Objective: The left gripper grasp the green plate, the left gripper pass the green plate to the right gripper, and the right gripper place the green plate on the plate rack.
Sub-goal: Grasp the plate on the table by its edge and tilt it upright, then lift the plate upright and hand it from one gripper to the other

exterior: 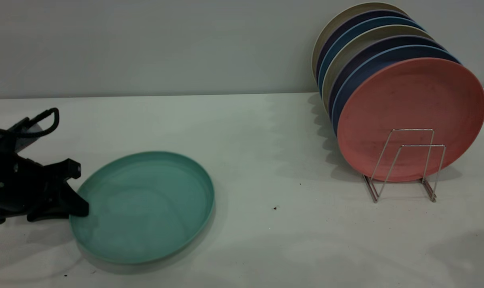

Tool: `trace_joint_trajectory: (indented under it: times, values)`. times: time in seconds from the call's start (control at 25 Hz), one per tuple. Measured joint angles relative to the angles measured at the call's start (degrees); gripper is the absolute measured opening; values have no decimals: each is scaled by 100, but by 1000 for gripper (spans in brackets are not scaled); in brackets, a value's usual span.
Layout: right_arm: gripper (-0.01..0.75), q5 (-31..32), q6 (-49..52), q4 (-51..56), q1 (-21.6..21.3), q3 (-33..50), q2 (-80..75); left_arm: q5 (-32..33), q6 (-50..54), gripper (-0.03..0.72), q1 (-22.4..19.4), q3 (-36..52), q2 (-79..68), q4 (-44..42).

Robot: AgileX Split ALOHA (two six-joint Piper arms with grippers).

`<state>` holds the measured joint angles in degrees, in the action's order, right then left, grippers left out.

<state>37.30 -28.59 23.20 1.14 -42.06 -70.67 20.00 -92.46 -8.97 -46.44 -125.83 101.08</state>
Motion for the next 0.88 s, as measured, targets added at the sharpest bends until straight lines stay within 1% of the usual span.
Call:
trace_joint_trajectory:
  times: [0.16,0.36,0.64,0.76,0.88]
  values:
    - [425,259,-125,494,0,0,0,-17,0,18,35,-98,218,0]
    - [425,294,-833,1697,0,0,-12,-22,-43,18,174,-153,708,-36]
    - [425,150,-2881,3867,0,-21,-731,-22,-62,18,484,-186,1210,-43]
    - [425,175,-3798,4847,0,-27,-1264,-16,-62,18,778,-186,1210,-47]
    - [425,361,-4486,5558,0,-27,-1691,-2,-62,18,1156,-198,1261,-60]
